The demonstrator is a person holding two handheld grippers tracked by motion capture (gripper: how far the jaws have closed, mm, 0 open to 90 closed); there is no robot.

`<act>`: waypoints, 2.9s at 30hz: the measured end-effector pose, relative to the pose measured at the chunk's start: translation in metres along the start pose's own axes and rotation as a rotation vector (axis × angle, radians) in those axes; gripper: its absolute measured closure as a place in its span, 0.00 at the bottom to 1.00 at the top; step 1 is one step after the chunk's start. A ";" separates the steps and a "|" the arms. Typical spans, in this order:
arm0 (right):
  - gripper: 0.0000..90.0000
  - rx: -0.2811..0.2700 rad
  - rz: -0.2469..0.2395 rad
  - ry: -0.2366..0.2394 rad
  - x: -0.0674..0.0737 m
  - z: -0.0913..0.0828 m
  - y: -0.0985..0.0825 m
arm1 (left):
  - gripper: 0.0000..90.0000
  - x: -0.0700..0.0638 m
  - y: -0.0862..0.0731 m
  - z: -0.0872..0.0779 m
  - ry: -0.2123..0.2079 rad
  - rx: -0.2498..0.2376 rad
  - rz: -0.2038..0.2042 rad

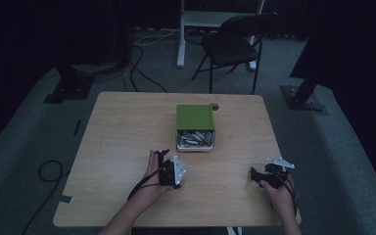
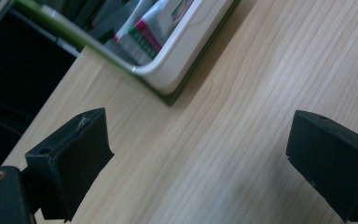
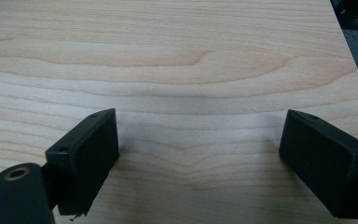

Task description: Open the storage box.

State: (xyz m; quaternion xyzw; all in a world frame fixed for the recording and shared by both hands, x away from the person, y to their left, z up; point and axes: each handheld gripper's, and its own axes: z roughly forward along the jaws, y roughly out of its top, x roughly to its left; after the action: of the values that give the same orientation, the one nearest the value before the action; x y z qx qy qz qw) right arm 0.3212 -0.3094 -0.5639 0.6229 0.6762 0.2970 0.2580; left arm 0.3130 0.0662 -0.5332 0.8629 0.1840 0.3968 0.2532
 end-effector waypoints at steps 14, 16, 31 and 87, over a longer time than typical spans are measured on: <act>0.13 0.000 0.000 0.000 0.000 0.000 0.000 | 0.09 -0.010 0.017 0.014 0.032 -0.006 0.128; 0.13 0.001 0.000 0.000 0.000 0.000 0.000 | 0.12 -0.010 0.020 0.016 0.040 -0.012 0.144; 0.13 -0.001 -0.004 -0.001 0.000 0.000 0.000 | 0.49 -0.005 0.026 0.036 0.103 -0.051 0.296; 0.13 0.000 -0.005 -0.001 0.000 0.000 0.000 | 0.77 -0.013 0.033 0.033 0.126 0.047 0.397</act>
State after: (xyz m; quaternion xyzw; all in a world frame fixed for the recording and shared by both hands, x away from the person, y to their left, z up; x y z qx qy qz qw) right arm 0.3212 -0.3097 -0.5640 0.6214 0.6774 0.2960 0.2593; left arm 0.3349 0.0231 -0.5400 0.8614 0.0352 0.4876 0.1381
